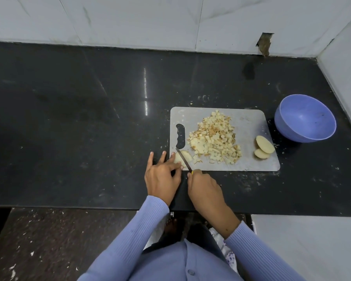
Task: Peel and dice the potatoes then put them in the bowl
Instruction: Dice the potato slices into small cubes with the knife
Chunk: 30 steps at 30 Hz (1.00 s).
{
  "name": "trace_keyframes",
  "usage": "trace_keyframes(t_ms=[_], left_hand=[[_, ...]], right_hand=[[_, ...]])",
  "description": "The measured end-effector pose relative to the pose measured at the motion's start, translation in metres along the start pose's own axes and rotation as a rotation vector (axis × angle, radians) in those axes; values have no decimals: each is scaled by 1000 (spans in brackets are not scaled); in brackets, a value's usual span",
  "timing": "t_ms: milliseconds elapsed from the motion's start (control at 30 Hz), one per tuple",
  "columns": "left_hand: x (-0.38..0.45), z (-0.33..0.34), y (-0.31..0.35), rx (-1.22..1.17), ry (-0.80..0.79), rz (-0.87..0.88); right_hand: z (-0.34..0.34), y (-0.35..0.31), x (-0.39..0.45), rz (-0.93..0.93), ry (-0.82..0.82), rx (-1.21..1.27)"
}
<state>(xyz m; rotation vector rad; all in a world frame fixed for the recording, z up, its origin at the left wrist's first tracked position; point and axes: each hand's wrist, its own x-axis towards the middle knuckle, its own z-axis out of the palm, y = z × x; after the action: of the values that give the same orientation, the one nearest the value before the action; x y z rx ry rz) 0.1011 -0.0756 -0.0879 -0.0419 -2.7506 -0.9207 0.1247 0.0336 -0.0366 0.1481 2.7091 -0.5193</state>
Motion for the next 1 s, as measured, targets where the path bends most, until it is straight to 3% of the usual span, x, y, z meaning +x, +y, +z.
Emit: trace_keyframes(t_ms=[500, 900, 1000], left_hand=[[-3, -2, 4, 53, 58, 115], [-6, -2, -13, 35, 66, 133], [-6, -2, -13, 28, 70, 84]], right_hand=[[12, 39, -45, -14, -32, -194], [-11, 39, -24, -44, 115, 42], [-12, 23, -13, -81, 75, 72]])
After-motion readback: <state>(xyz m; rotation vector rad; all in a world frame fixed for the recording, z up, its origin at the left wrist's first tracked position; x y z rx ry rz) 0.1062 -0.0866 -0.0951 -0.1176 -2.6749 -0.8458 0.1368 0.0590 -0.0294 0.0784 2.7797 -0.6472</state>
